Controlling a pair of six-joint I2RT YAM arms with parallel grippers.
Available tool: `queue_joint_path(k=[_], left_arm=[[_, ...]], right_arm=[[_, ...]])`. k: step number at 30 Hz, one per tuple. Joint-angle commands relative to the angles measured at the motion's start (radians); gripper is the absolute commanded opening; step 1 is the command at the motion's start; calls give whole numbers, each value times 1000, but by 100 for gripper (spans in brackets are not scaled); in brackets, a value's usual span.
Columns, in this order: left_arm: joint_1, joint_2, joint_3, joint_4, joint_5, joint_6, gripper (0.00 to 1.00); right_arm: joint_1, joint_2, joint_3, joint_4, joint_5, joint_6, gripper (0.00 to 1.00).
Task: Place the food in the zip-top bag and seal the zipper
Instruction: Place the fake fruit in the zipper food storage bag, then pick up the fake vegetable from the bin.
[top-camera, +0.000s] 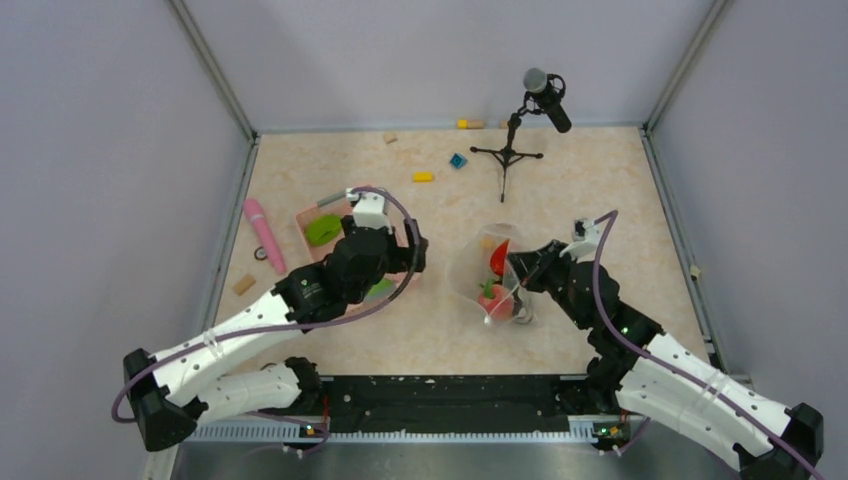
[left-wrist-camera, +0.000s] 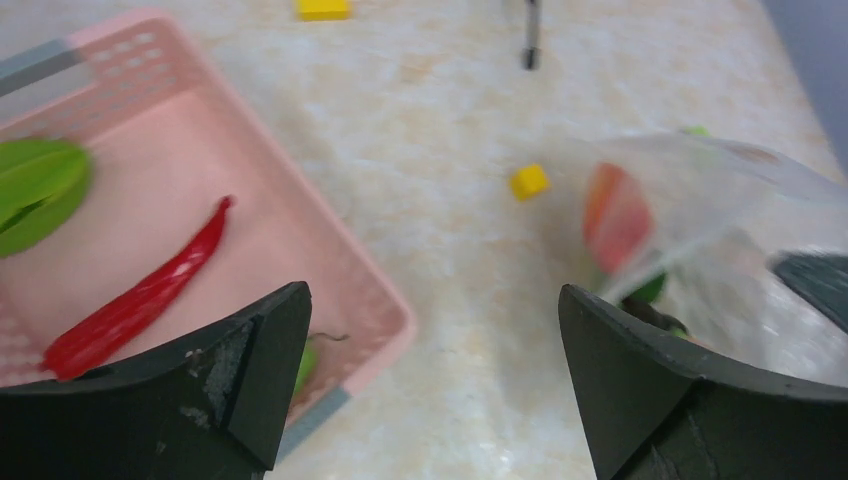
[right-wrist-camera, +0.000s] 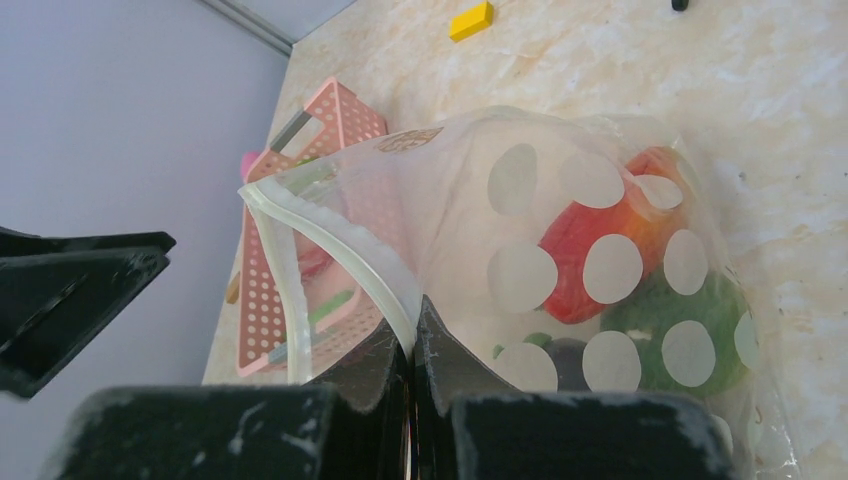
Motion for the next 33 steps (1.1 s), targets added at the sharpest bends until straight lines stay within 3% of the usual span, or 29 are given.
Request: queue_joint_path(k=[1,4,10,18,23,33], left_arm=[[157,-42,-69,-74,-107,-133,98],[273,-41,-122,-50,-55,-129,98],[378,72,-170,68,-11,116,98],[405,342,-45,45,-19,302,97],[477,466,-12,92,106,411,95],[573,633,128,-17,291,525,86]], right_arm=[[1,-3,49,0,31,-25,0],[0,-2,40,3,38,-20,0],[0,5,35,12,52,-22,0],[0,9,45,21,55,-78,0],[0,11,34,34,55,-91,0],[1,23,25,91,68,-105,0]])
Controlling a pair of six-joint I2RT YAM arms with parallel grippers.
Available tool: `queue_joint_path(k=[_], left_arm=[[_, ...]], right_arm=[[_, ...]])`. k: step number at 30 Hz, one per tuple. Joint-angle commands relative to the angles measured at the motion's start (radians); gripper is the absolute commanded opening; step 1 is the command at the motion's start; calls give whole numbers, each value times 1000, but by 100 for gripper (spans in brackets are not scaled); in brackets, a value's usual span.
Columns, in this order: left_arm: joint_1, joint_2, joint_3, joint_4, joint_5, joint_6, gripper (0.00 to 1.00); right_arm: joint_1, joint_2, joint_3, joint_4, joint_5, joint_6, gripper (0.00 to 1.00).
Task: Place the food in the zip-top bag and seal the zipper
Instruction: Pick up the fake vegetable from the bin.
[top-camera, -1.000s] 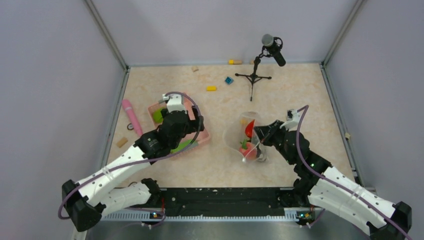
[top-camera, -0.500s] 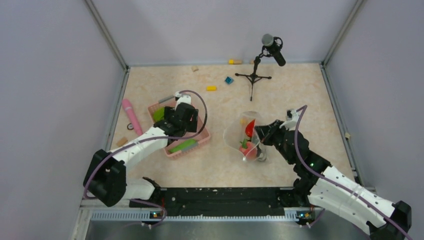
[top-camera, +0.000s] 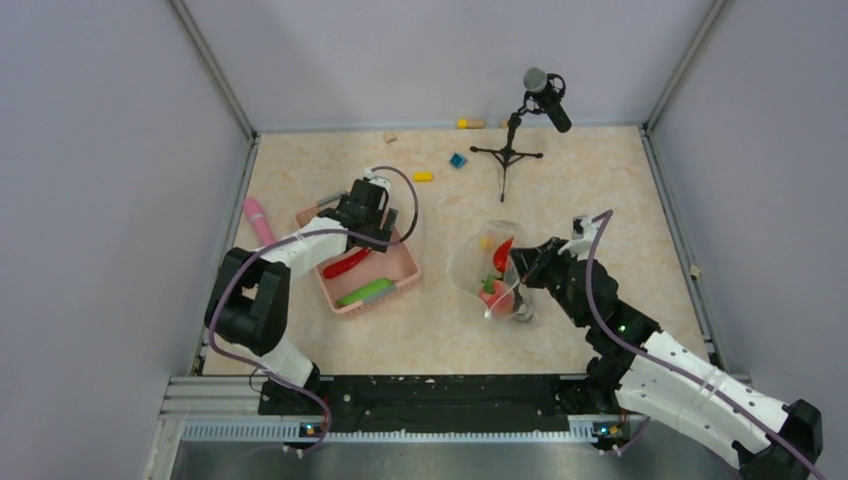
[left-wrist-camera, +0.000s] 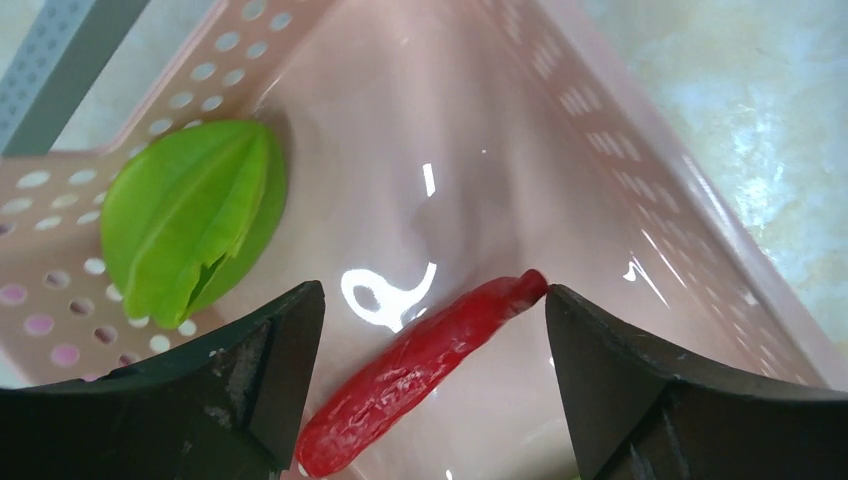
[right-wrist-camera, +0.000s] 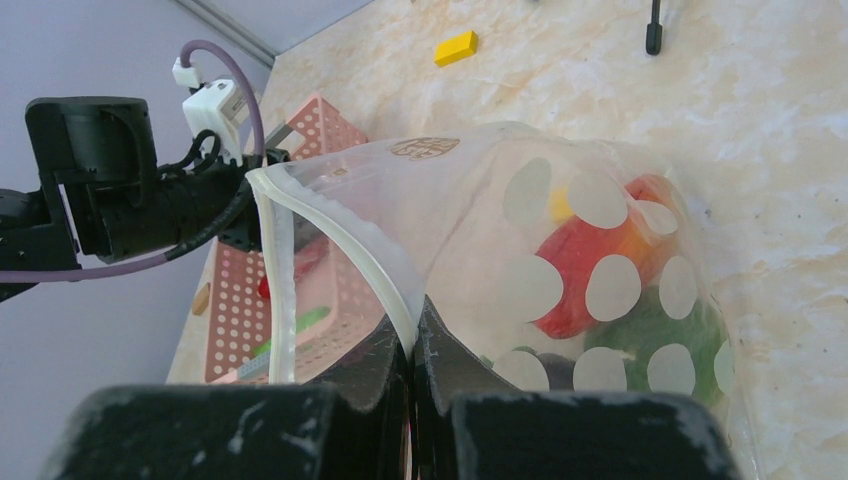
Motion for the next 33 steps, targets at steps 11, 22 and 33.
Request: queue_joint_path(k=[11,22,33], left_arm=[[103,122,147,-92,284,80,68],[105,173,190,-103,235,55,51],[105,152,177,-81,154,-3,4]], right_arm=[[0,18,27,59,41,-16,0],[0,52,33,71,22,-11,0],[1,54,38,71,17,-5,0]])
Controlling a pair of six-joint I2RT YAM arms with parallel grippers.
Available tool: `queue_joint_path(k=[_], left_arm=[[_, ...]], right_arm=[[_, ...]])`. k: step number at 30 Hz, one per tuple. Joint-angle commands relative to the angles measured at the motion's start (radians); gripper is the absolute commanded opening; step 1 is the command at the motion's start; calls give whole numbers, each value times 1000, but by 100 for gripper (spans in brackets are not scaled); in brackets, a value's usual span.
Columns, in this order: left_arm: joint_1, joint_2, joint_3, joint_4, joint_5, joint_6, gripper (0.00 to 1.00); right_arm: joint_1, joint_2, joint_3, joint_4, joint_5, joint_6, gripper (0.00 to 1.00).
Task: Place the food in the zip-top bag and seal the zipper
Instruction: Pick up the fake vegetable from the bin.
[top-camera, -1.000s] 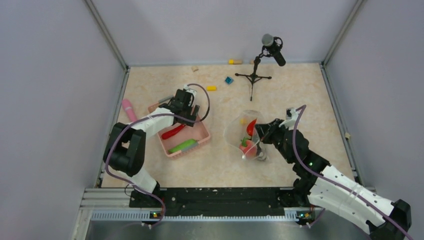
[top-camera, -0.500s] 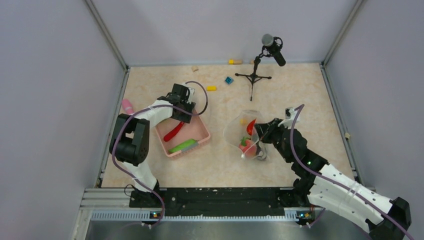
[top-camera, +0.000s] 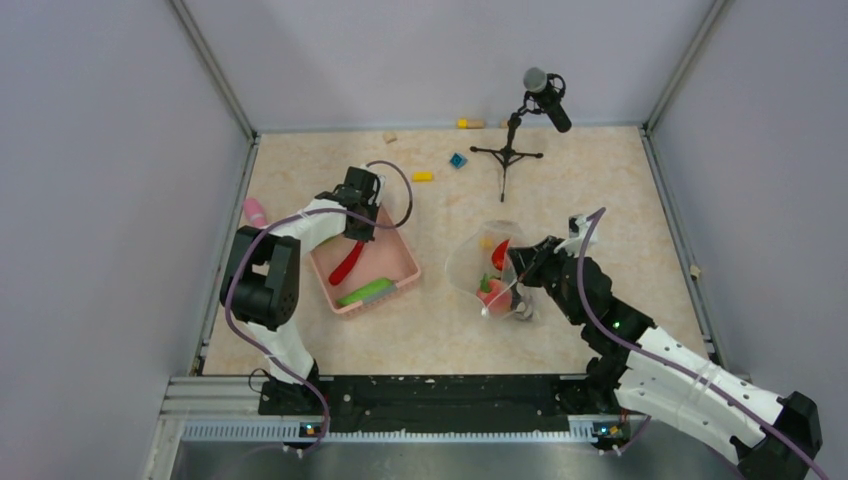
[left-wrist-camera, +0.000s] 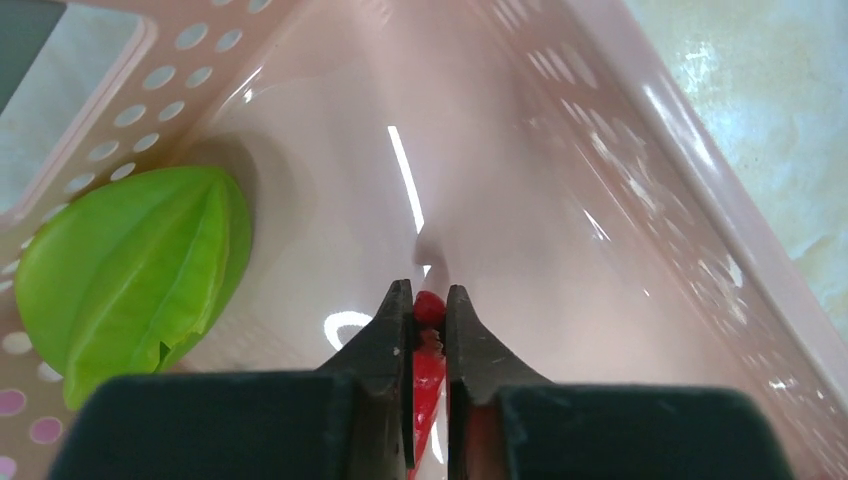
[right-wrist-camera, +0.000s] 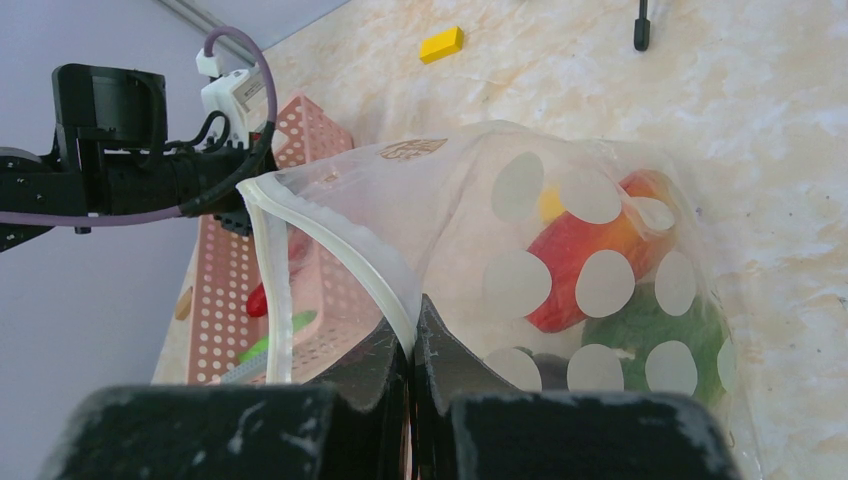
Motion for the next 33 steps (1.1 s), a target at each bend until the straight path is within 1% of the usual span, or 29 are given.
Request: queue_joint_path(k=[1,5,9,12,16,18,20,22,23,24,25,27,28,31,33], left_arm=[[-1,-22,23,20,-43,-36,1],[-2,-62,20,16,-94,-67,0],[-4,-146,13,16,-172,-146,0],[-8,-249,-8,33,-219,-212,0],[-38,-428,-87,124,-188,-235,0],[-60,-525,-133,184,-172,-247,0],[-75,-615,-173,244,-119,-282,0],[-84,-700,-217,321,-22,-335,0],[-87,-741,-242,362,56,-363,0],[-90,-777,-270,410,182,-401,0],[-97,-812,-297,478,265,-435,0],[-135,-870,-354,608,355,-499,0],[-167,-890,-366,646,369,-508,0],[-304,-923,-358,689,326,-473,0],[-380,-926,-354,736,340,-465,0]], right_arm=[[0,1,39,42,-3,-2,0],[0,1,39,39,-6,-1,0],[-1,-3,49,8,6,-7,0],[0,-9,54,-12,14,-6,0],[0,-15,56,-16,11,-5,0],[0,-15,62,-53,10,-4,0],[0,-14,66,-59,1,-2,0],[-1,-12,72,-59,-20,-2,0],[-1,-9,74,-58,-32,-2,0],[-1,-6,77,-58,-46,-2,0],[0,-3,82,-56,-61,-2,0],[-1,6,90,-56,-87,0,0],[0,9,95,-57,-100,2,0],[-1,17,106,-40,-149,11,0],[0,20,112,-26,-182,19,0]])
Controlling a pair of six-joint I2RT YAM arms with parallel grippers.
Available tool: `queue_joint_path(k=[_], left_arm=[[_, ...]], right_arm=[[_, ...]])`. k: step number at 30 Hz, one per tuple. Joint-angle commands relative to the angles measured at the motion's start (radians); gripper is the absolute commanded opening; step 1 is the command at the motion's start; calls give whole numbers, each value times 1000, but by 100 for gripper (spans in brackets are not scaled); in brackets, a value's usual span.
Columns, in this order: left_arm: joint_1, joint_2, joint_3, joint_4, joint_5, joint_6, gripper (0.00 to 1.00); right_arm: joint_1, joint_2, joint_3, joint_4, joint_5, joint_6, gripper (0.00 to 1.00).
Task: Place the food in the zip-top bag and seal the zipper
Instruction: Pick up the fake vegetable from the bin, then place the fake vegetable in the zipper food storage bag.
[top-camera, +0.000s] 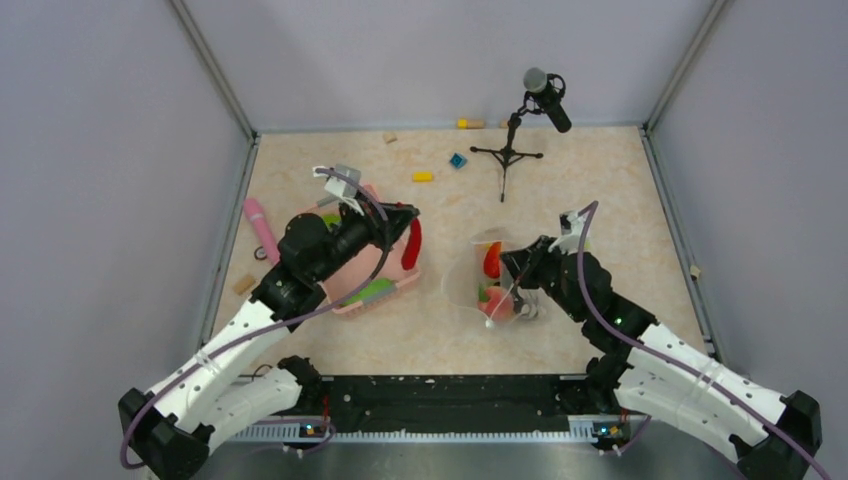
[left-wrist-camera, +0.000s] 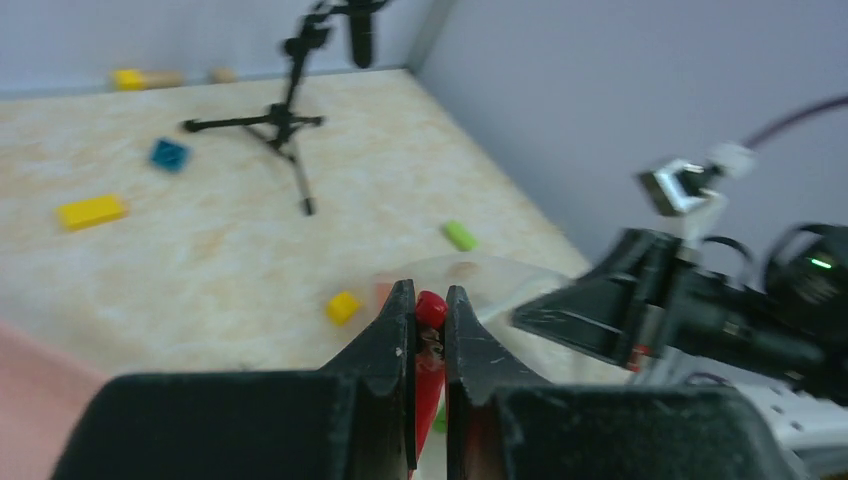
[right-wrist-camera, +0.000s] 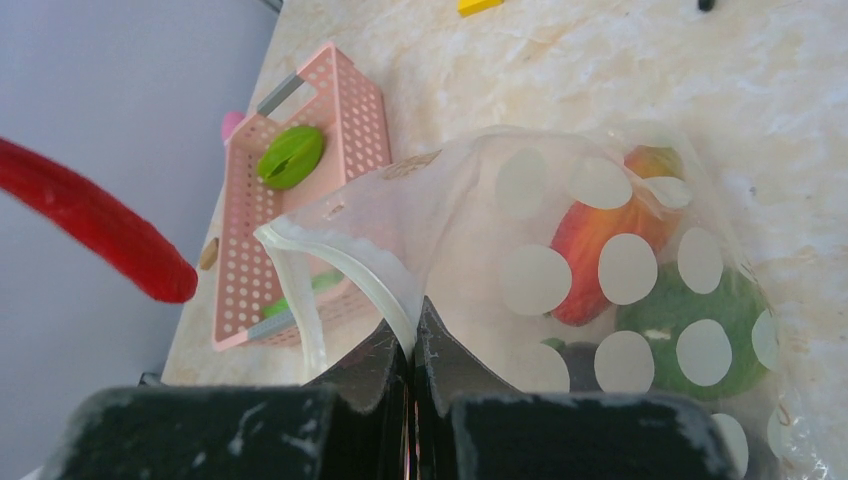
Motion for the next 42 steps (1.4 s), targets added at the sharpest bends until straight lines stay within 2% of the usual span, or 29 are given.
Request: queue_joint_path(k=[1,9,13,18,25,33,36,42], left_arm=[[-136,-19,9,230,109,-24,0],[-286,70,55,319,126,8,0],[-347,80,50,357,109,74,0],[-408,101,14,398,-1,154,0],[-458,182,-47,475,-108,200,0],[-566,288,-61,518,-354,290,0],[-604,309,-52,492,-407,316,3],[-642,308,-73,452,-474,309,20]], right_arm=[[-1,8,64,48,-94,24,0],[-1,52,96,156,-174,122,0],[1,96,110,198,-189,181,0],[0,115,97,220,-196,229,0],[0,63,52,234,-139,260,0],[0,38,34,203,-104,269,0],[0,35,36,187,-80,271,0],[0,19,31,157,-26,278,0]])
